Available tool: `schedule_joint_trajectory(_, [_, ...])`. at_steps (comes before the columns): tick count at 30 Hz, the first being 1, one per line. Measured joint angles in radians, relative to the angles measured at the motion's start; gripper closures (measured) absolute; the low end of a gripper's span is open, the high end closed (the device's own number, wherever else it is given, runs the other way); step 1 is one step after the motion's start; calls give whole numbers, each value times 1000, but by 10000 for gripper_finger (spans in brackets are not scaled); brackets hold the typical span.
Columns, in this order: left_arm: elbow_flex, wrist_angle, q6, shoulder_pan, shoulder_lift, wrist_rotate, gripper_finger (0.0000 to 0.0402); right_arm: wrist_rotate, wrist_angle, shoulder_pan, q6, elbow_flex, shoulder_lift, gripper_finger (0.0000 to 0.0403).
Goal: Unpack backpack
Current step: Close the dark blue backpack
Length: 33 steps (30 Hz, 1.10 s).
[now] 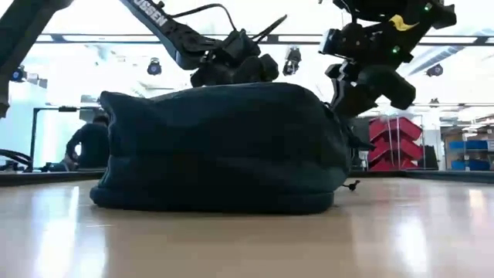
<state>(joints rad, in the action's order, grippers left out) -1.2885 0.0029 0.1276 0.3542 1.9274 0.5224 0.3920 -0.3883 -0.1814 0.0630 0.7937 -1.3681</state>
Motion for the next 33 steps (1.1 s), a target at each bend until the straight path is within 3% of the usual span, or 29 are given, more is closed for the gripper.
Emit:
schedule_joint_trajectory(3, [0,4,4,13,0,-33,401,-90,-116,-24,-44,-8,0,402])
schedule_joint_trajectory(7, [1,20,4,28,0,-42,401,-100,-135,-79,-97,-6,2,402])
schedule_joint_trajectory(9, [0,29,11,31,0,-25,401,-20,-128,-111,-114,-6,1,402])
schedule_joint_trajectory(13, [1,56,10,21,0,31,401,241,-142,-126,-71,-5,23,402])
schedule_joint_trajectory(16, [1,61,9,-6,0,61,401,276,-117,-96,22,-6,38,402])
schedule_joint_trajectory(19, [2,57,10,-29,-3,71,401,259,-68,-39,80,-6,57,401])
schedule_joint_trajectory(22, [3,50,11,-38,-10,71,401,161,-3,12,119,-6,69,381])
schedule_joint_trajectory(26, [3,38,11,-40,-21,69,401,32,38,56,118,-6,65,328])
schedule_joint_trajectory(33, [3,31,12,-40,-27,65,401,-4,49,64,60,-6,48,245])
